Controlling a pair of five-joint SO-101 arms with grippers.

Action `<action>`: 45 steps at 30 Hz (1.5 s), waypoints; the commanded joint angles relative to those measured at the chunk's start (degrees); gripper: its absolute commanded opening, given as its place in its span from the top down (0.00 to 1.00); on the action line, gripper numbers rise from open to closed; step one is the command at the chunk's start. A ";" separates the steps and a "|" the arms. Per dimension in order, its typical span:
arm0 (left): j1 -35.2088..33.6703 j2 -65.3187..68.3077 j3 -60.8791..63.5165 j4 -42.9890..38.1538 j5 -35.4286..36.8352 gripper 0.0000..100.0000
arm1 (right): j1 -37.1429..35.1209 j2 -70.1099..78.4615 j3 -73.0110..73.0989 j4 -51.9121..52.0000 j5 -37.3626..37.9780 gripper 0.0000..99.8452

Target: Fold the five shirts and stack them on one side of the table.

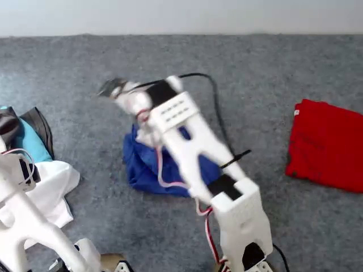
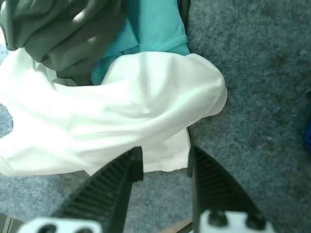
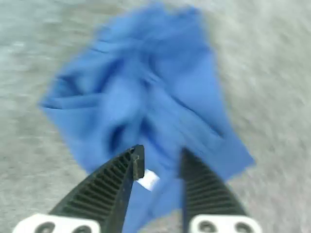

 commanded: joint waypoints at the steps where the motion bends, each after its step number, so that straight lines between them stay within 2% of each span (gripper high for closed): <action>1: 0.35 -1.49 -0.31 -0.70 0.00 0.84 | 7.25 -0.40 -2.20 2.33 3.34 0.96; 7: 0.35 -1.41 -0.31 -1.49 0.09 0.84 | 13.32 4.00 -2.20 1.98 9.14 0.99; 11: 0.35 -1.41 -0.31 -1.85 0.09 0.84 | 12.53 11.03 -2.37 0.04 9.67 0.99; 17: 0.35 -1.49 -0.31 -1.76 0.09 0.84 | 2.33 14.29 -2.46 1.10 6.51 0.99; 22: 0.35 -1.49 -0.40 -1.49 0.09 0.84 | -7.52 7.87 -0.18 2.77 1.32 0.99; 27: 0.35 -1.49 -0.40 -1.76 0.09 0.84 | -15.43 0.31 6.68 2.77 0.79 0.99; 30: 0.35 -1.49 -0.40 -1.76 0.09 0.84 | -15.16 -4.62 8.53 2.77 0.79 0.99; 33: 0.35 -1.49 -0.40 -1.76 0.09 0.84 | -11.82 -8.31 8.62 2.51 0.97 0.98; 39: 0.35 -1.49 -0.48 -1.76 0.09 0.84 | -4.97 -5.76 8.62 2.33 1.05 0.98; 41: 0.35 -1.49 -0.48 -1.76 0.09 0.84 | -5.32 -3.03 8.62 2.33 0.70 0.98; 45: 0.26 -1.49 -0.66 -1.76 0.09 0.84 | -11.47 2.07 8.62 2.24 0.18 0.99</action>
